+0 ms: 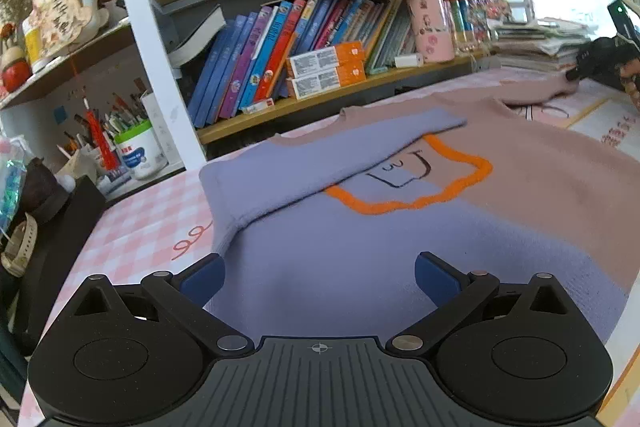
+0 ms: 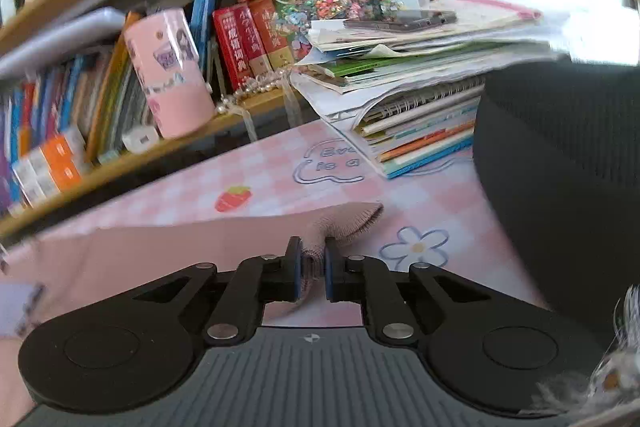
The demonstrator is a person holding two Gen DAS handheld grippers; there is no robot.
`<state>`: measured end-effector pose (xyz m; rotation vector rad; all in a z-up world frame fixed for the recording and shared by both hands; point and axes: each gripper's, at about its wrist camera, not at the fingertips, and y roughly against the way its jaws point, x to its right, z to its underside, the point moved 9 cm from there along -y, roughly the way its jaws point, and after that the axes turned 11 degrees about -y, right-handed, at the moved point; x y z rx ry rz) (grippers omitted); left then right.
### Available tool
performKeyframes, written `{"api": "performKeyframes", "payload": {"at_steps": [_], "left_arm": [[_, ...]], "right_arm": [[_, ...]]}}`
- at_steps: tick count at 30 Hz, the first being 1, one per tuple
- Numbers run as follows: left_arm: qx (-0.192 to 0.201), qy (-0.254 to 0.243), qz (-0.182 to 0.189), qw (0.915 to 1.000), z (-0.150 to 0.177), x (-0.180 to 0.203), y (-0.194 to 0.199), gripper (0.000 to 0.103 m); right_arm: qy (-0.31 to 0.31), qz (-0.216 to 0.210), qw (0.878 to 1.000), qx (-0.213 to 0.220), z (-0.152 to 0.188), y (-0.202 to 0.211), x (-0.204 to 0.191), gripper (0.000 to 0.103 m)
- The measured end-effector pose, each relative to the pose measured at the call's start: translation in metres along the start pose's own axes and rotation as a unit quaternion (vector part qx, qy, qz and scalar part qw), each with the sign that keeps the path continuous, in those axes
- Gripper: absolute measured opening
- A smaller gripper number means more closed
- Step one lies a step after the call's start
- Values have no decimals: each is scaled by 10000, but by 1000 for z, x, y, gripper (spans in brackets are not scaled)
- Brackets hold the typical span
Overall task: Fold clothes
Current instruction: 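Lift the pink sleeve and lay it across the sweater body, release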
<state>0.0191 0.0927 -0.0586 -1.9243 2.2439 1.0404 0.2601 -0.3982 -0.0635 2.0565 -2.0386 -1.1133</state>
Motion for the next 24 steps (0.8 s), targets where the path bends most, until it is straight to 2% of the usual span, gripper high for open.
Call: {"api": "performKeyframes", "payload": {"at_steps": [3, 6, 13, 16, 20, 24], "left_arm": [[15, 99, -96, 9999, 0, -4, 1, 102], [53, 197, -225, 9995, 1, -9, 3, 102], [229, 281, -185, 9992, -2, -12, 8, 102], [300, 214, -164, 9992, -3, -10, 10, 103], [434, 92, -341, 9984, -5, -7, 15, 103], [539, 104, -415, 9976, -7, -9, 19, 103]], "right_arm": [[-210, -562, 9982, -2, -8, 14, -26, 10], [-71, -1152, 9933, 108, -22, 38, -73, 9], [825, -2258, 9705, 186, -29, 84, -218, 10], [1063, -2636, 9586, 160, -24, 94, -275, 10], [1386, -2980, 9443, 180, -15, 102, -340, 9], [1549, -3258, 9327, -42, 7, 103, -387, 10]]}}
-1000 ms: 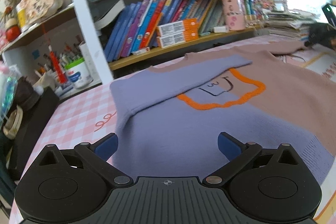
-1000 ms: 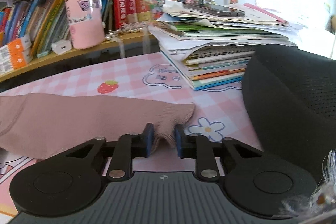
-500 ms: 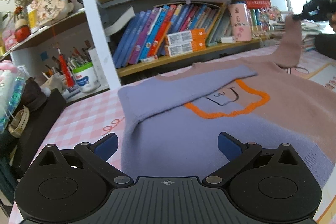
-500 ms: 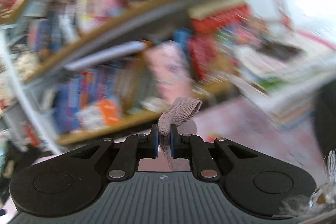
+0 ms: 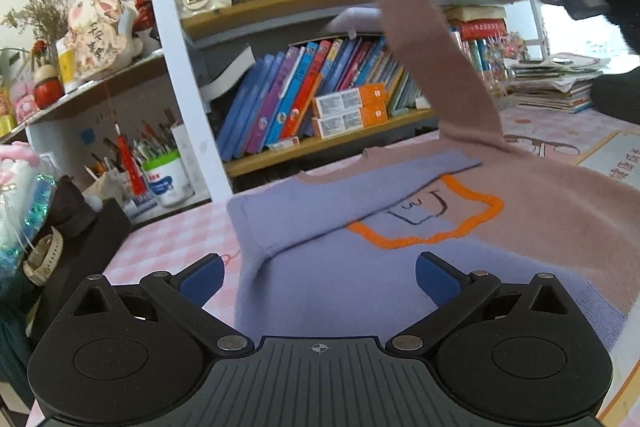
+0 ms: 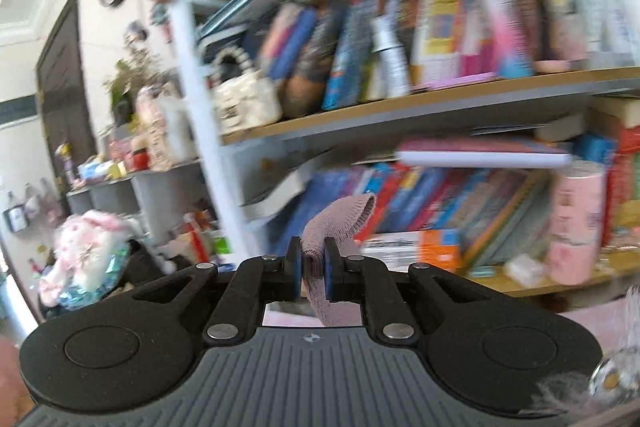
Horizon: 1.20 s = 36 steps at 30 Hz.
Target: Fold clothes
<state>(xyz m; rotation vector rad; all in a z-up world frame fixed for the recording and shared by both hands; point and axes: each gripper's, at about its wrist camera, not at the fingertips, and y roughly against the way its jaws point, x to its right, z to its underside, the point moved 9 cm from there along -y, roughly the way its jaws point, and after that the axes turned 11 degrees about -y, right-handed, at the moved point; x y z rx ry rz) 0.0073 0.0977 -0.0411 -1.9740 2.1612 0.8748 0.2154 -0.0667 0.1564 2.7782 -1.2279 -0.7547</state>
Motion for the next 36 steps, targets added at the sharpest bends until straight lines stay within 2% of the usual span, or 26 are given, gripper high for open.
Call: {"api": "performKeyframes", "payload": {"at_steps": [7, 12, 17, 18, 20, 21, 22, 24, 28, 33, 36], "left_arm": [[49, -2, 110, 9999, -1, 2, 0, 103], [102, 34, 168, 9998, -1, 2, 1, 103], [84, 85, 185, 9998, 0, 2, 0, 103], [77, 92, 183, 9998, 0, 2, 0, 103], [47, 109, 182, 9998, 1, 2, -1, 103], [25, 125, 177, 9998, 1, 1, -1, 103], [3, 144, 170, 9998, 2, 0, -2, 103], [-42, 180, 153, 9997, 3, -1, -4, 103], [-71, 183, 149, 9997, 4, -1, -4, 103], [-161, 223, 97, 9996, 5, -4, -7, 103], [-143, 239, 2, 9996, 5, -6, -5, 103]], "right_arm": [[92, -272, 9974, -654, 46, -64, -39, 10], [-62, -364, 9936, -1069, 86, -96, -46, 10], [-214, -476, 9894, -1356, 104, -114, -45, 11], [-276, -547, 9885, -1383, 103, -115, -46, 16], [-419, -661, 9873, -1381, 100, -113, -45, 36], [-467, -668, 9874, -1357, 98, -107, -44, 56], [-511, -674, 9874, -1335, 96, -100, -42, 59], [-366, -598, 9885, -1339, 95, -80, -37, 59], [14, -81, 9903, -1388, 109, -21, -11, 63], [224, 648, 9858, -1532, 157, 71, 28, 65], [79, 1081, 9824, -1518, 191, 128, 51, 60]]}}
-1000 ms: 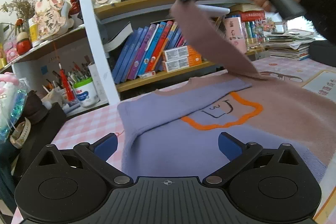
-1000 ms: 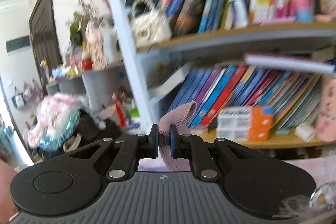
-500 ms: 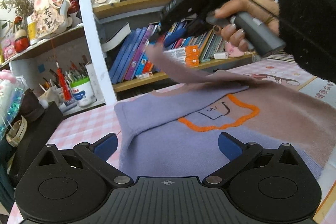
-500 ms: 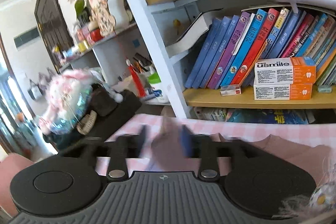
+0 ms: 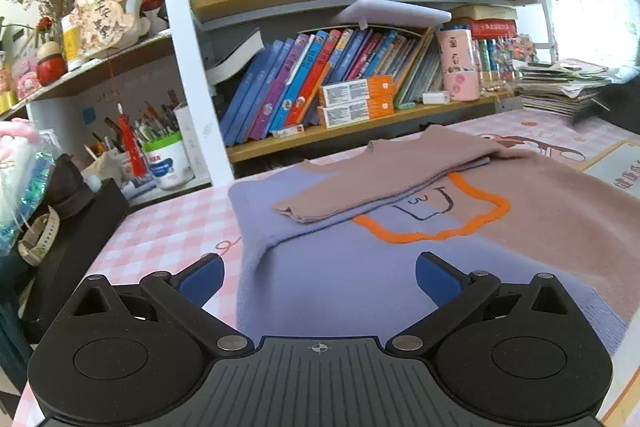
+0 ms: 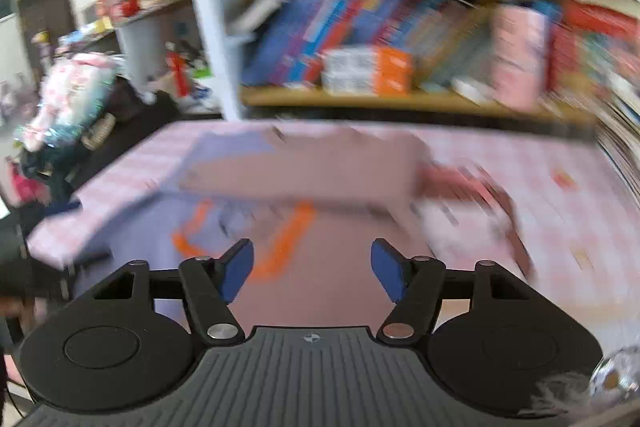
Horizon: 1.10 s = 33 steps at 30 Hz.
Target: Fold clothes
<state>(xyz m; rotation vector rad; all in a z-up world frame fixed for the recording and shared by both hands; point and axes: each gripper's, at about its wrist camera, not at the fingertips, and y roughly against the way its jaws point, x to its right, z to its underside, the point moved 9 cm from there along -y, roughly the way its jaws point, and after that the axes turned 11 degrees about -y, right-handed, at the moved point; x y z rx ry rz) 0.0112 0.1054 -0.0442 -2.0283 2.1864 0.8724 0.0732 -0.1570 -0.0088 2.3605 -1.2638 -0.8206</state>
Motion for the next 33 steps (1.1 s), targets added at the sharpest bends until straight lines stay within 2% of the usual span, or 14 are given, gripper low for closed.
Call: {"api": "performKeyframes", "payload": {"at_steps": [3, 4, 6, 8, 10, 14, 16, 21, 24, 25, 26, 28, 30, 33], "left_arm": [[342, 180, 191, 9991, -3, -5, 10, 102], [527, 300, 340, 9976, -4, -8, 15, 102], [555, 501, 348, 9966, -1, -18, 22, 96], [294, 791, 328, 9959, 7, -29, 28, 71], [53, 1152, 352, 9927, 20, -38, 35, 56], [-238, 1563, 278, 9870, 42, -41, 49, 53], [-367, 1744, 263, 9836, 52, -41, 52, 53], [-653, 1830, 437, 9800, 57, -32, 43, 50], [-799, 1709, 516, 9807, 55, -24, 33, 29], [-789, 1760, 588, 9795, 53, -24, 31, 13], [-762, 1861, 694, 9771, 50, -24, 29, 6], [-426, 2219, 970, 9693, 38, -28, 32, 6], [-199, 2344, 1167, 9649, 23, -27, 37, 6], [-376, 2205, 1188, 9674, 23, -21, 35, 7]], "right_arm": [[-339, 225, 9991, -85, 40, 24, 24, 44], [-428, 248, 9987, -122, 48, 28, 28, 41], [-598, 309, 9976, -144, 61, 36, 38, 41], [-675, 374, 9969, -143, 66, 40, 44, 41], [-700, 335, 9969, -127, 66, 41, 44, 41], [-732, 255, 9969, -110, 72, 37, 44, 40], [-742, 256, 9968, -164, 75, 32, 43, 33], [-540, 303, 9978, -224, 79, 24, 39, 27], [-341, 361, 9985, -243, 79, 19, 36, 17], [-323, 307, 9987, -265, 78, 18, 34, 12], [-308, 252, 9988, -285, 78, 17, 33, 11], [-469, -71, 9985, -258, 71, 18, 29, 11], [-699, -522, 9961, -91, 59, 24, 21, 10], [-894, -889, 9920, -32, 49, 29, 15, 8]]}}
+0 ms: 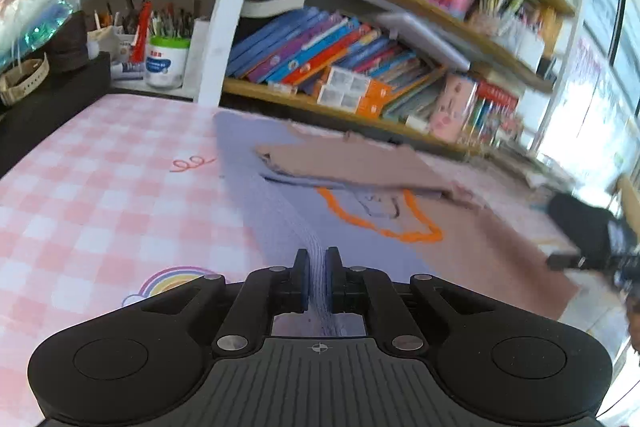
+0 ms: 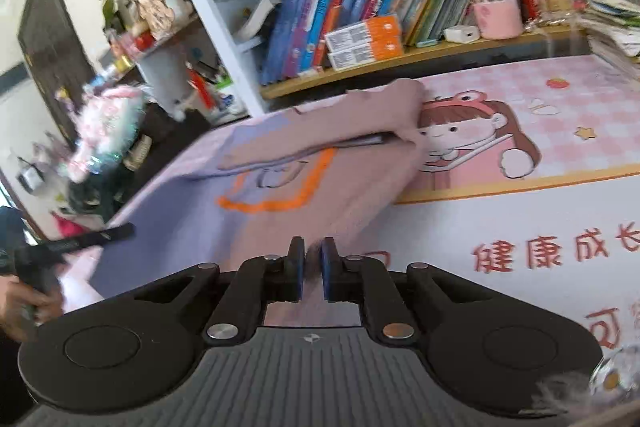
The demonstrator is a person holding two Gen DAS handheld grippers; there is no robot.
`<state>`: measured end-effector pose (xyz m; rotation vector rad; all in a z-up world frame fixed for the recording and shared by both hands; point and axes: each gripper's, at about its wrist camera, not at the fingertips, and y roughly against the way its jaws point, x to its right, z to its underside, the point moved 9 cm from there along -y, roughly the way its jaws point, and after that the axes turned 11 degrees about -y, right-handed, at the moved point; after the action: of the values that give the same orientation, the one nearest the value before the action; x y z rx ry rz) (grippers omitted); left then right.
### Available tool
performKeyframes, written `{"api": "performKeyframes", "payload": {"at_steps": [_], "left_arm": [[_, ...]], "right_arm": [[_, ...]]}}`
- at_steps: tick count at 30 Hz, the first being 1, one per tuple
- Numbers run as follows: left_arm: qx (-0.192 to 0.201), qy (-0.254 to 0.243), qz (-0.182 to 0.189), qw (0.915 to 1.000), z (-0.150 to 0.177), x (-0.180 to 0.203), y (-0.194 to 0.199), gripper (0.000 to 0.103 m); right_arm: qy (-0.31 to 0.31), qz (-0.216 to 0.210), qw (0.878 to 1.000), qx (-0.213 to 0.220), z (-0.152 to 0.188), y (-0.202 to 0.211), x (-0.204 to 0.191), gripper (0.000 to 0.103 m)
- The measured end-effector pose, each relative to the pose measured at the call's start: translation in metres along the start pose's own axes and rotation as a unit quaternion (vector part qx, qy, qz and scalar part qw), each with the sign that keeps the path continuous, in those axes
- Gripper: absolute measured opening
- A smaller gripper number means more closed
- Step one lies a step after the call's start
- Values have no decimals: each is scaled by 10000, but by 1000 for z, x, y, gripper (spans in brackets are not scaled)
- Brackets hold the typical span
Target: Fold clothes
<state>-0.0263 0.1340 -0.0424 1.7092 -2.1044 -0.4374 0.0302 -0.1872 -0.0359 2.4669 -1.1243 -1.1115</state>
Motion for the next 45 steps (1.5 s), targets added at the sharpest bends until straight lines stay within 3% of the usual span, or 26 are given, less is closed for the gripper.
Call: {"api": "performKeyframes", "payload": {"at_steps": [5, 7, 9, 14, 16, 19, 28, 35, 45], "left_arm": [[-258, 266, 153, 9992, 18, -7, 6, 21], [-318, 370, 234, 9985, 25, -9, 9, 23], [-376, 425, 246, 9981, 30, -11, 10, 23], [-268, 768, 355, 9961, 31, -19, 5, 19], [-270, 878, 340, 9952, 29, -23, 0, 10], [-302, 757, 320, 9962, 29, -19, -1, 8], [-386, 788, 753, 9933, 45, 5, 23, 6], [-438, 1145, 1133, 9860, 59, 19, 41, 6], [-557, 1363, 1454, 9783, 63, 21, 44, 9]], "right_arm": [[-246, 81, 9994, -238, 6, -7, 13, 12], [-455, 94, 9987, -211, 6, -8, 21, 23], [-586, 211, 9978, -219, 8, -10, 30, 27], [-922, 76, 9951, -346, 12, -21, 39, 26], [-901, 35, 9951, -407, 13, -25, 37, 12], [-816, 108, 9958, -391, 18, -21, 37, 9], [-736, 141, 9956, -569, 45, 27, 42, 8], [-966, -25, 9924, -759, 63, 62, 41, 9], [-1208, -490, 9865, -990, 74, 68, 37, 18]]}}
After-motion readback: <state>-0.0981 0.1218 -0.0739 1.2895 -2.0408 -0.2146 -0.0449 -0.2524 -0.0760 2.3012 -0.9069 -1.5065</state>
